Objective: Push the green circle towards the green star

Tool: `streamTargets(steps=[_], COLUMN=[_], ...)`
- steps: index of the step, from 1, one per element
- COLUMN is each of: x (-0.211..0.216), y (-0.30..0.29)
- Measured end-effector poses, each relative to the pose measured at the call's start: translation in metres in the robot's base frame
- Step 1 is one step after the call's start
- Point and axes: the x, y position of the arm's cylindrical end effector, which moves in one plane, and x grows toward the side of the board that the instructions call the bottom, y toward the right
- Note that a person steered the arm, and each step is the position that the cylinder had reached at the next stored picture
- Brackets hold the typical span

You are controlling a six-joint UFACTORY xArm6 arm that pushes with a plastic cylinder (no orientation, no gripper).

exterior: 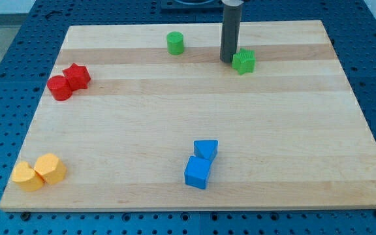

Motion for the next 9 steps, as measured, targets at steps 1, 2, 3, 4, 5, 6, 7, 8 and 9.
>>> streamTargets(steps=[1,2,3,4,5,6,7,8,9], x=[0.014,0.015,0.017,-0.012,-0.069,-0.093,-0.093,-0.091,-0.072], y=[0.002,0.033,0.02,-0.007,-0.022,-0.064,-0.116,-0.127,-0.122])
